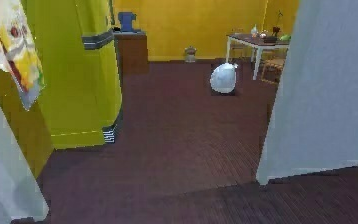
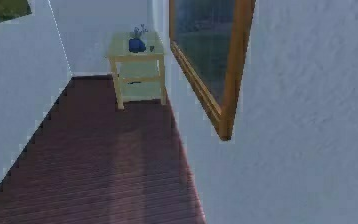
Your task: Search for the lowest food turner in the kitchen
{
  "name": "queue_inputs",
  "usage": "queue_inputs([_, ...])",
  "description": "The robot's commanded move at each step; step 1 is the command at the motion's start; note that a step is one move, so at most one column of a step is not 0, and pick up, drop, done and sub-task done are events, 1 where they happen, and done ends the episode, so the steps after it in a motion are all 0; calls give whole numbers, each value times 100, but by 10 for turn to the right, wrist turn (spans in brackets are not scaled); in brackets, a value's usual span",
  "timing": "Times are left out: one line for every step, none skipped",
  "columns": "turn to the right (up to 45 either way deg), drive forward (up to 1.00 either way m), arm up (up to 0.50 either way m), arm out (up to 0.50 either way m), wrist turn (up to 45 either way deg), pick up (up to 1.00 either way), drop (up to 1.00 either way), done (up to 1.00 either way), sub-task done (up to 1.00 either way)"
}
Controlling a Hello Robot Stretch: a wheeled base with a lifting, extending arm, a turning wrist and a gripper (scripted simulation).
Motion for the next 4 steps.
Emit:
queue_inputs([0,100,0,0,0,0,0,0,0])
queue_inputs([-30,0,0,0,0,0,0,0,0])
queue_inputs([0,100,0,0,0,0,0,0,0])
queue_inputs([-30,0,0,0,0,0,0,0,0])
